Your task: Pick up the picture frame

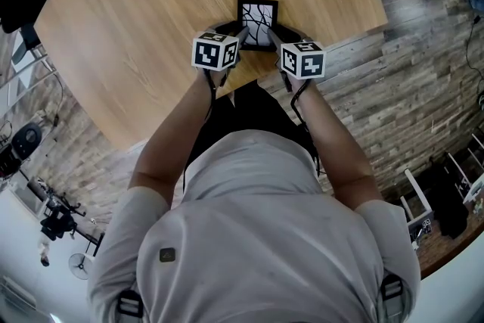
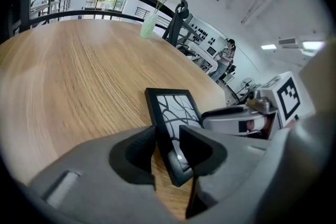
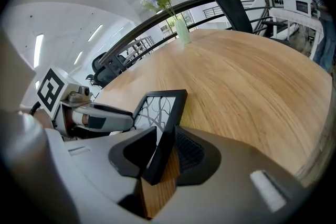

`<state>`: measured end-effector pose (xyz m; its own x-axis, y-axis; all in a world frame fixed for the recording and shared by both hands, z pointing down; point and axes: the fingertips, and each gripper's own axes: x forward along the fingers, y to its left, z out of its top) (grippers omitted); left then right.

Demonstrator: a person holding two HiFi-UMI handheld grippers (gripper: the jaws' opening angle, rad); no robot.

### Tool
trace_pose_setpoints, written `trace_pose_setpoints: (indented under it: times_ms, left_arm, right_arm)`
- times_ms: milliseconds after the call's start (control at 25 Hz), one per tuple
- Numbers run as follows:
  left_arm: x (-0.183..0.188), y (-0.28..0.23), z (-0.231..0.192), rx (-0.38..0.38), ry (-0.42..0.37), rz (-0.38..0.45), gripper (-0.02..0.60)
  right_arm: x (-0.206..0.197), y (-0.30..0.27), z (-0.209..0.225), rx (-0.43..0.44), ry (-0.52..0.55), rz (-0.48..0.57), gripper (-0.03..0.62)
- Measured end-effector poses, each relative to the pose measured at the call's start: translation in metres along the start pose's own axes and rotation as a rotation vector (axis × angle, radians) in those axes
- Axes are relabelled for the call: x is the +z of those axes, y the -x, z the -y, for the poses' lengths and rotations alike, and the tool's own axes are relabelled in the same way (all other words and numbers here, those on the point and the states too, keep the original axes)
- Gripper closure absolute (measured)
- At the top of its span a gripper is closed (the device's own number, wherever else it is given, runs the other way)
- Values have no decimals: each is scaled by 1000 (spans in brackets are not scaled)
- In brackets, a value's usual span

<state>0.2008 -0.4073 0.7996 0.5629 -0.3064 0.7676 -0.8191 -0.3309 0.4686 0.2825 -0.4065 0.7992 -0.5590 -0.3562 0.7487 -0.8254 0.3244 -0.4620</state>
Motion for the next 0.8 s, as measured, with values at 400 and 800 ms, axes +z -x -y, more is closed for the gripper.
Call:
trace_pose_setpoints:
  times_ms: [400,800]
  left_arm:
    - [-2,-4,-4,51,-21,12,468]
    - [-1,-1,-4,58,3,22,488]
  right_arm:
    - [-2,-4,5,-26,-16,18,481]
    - [-1,-2,5,-42,-60,29,498]
